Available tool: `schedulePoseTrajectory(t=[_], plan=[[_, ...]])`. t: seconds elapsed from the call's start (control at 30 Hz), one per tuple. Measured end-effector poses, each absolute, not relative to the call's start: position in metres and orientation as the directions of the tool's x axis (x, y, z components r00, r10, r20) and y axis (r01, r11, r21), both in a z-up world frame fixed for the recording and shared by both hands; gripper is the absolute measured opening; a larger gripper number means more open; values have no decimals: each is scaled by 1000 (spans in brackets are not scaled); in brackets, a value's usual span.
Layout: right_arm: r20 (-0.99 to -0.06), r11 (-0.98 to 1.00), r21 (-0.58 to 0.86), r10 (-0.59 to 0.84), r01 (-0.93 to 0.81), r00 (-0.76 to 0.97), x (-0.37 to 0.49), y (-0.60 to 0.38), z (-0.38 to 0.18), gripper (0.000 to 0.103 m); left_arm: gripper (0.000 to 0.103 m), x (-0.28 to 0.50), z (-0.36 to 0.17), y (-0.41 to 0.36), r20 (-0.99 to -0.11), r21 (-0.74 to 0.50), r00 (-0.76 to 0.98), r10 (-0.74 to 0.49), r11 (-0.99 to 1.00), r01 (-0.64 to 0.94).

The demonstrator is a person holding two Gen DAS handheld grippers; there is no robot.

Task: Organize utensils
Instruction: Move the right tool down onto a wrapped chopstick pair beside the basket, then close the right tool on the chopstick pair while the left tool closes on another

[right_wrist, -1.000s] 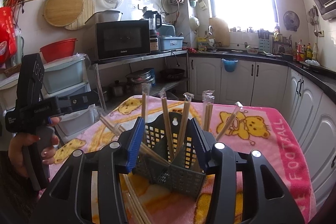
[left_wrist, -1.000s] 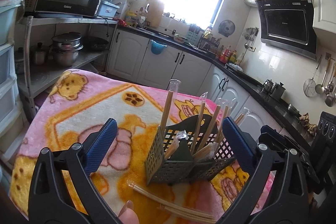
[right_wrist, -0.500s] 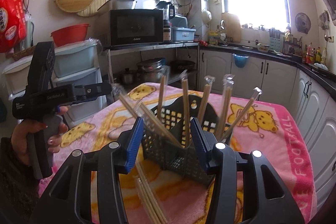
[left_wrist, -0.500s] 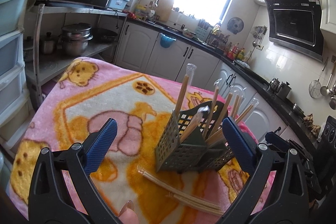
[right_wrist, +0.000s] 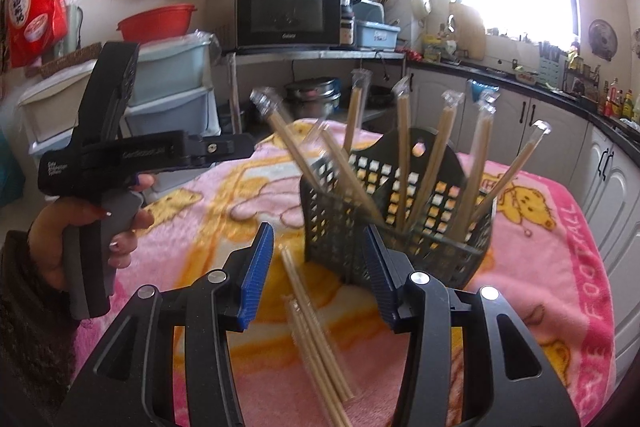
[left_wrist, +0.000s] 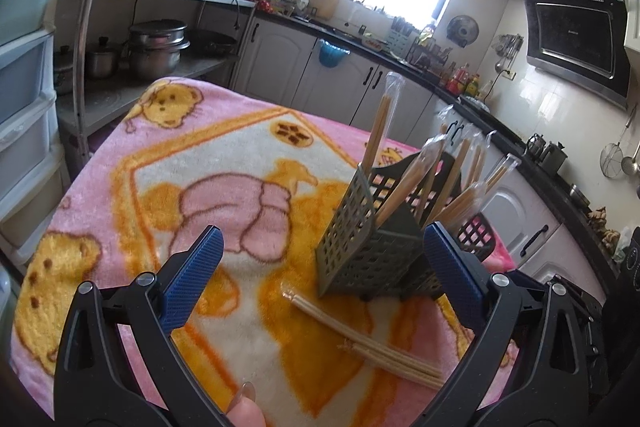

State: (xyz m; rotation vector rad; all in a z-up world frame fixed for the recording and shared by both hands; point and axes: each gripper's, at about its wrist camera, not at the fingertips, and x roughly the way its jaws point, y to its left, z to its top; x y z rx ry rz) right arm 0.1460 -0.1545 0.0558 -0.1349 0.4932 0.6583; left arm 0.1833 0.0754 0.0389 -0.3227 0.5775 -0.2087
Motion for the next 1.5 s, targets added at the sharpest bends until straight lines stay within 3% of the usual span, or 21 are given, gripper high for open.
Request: schedulePoseTrajectory(t=[0.7, 0.97, 1.3, 1.5], plan=[[-607, 744, 6, 534, -668, 588, 138, -119, 9, 44, 92, 198, -5, 71, -627, -310, 739, -246, 949, 54], [-670, 737, -34, 485, -676, 562, 148, -105, -14, 36, 62, 213, -29, 69, -684, -322, 679, -267, 945, 48], [-700, 709, -157, 411, -688, 584, 157, -75, -35, 28, 50, 234, -54, 69, -724, -351, 623, -296, 936, 37], [-722, 712, -187, 367, -677, 586, 167, -63, -47, 24, 37, 247, -62, 66, -734, -350, 608, -302, 936, 41]])
